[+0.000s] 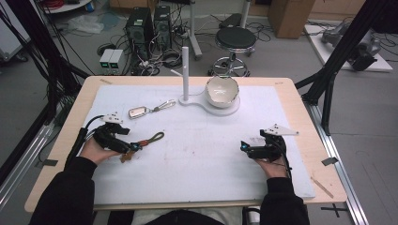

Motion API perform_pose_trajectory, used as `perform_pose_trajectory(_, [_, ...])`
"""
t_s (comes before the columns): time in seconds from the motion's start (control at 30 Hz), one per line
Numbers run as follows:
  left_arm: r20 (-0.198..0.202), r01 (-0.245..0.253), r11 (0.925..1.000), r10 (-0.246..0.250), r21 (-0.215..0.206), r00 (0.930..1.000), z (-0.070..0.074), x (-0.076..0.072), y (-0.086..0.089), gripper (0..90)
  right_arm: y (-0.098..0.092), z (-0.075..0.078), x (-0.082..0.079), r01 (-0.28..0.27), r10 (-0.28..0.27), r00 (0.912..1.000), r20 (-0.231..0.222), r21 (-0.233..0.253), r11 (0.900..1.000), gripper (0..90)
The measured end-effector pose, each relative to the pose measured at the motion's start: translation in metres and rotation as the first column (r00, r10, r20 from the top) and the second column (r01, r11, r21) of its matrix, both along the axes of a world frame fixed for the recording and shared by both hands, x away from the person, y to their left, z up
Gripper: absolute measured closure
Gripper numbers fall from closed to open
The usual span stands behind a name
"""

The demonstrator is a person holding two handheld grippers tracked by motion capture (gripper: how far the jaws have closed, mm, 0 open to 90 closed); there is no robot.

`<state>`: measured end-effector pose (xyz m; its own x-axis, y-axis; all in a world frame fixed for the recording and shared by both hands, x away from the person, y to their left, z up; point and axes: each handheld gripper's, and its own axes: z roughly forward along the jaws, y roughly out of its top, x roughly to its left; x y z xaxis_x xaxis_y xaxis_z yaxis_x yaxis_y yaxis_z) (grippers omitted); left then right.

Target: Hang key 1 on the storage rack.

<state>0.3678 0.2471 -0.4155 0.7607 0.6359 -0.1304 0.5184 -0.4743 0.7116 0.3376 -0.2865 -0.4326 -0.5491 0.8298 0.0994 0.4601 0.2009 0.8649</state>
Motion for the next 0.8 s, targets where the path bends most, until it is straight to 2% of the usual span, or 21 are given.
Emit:
perform_pose_trajectory(0.13, [-0.013, 0.010, 0.9994, -0.009, 0.032, 0.9999, -0.007, 0.003, -0.005, 14.9, 0.001, 0.000, 0.000, -0.004, 0.004, 1.0000, 0.006, -0.004, 1.000, 0.8])
perform_pose_trajectory(0.33, [-0.030, 0.025, 0.9989, -0.024, 0.040, 0.9993, -0.011, 0.007, -0.009, 17.9, 0.001, 0.000, 0.000, -0.001, 0.001, 1.0000, 0.003, -0.005, 1.000, 0.8])
perform_pose_trajectory(0.5, [-0.028, 0.027, 0.9982, -0.025, 0.054, 0.9993, -0.013, 0.008, -0.010, 24.9, 0.001, -0.001, 0.001, -0.004, 0.004, 1.0000, 0.008, -0.011, 1.000, 0.8])
perform_pose_trajectory(0.53, [-0.007, 0.014, 0.9952, -0.014, 0.097, 0.9999, -0.014, 0.007, -0.012, 27.0, 0.002, -0.001, 0.001, -0.003, 0.003, 1.0000, 0.007, -0.010, 1.000, 0.8])
perform_pose_trajectory(0.8, [0.000, 0.023, 0.9932, -0.023, 0.115, 0.9997, -0.019, 0.007, -0.017, 44.2, 0.002, -0.001, 0.001, -0.006, 0.006, 1.0000, 0.008, -0.010, 1.000, 0.8])
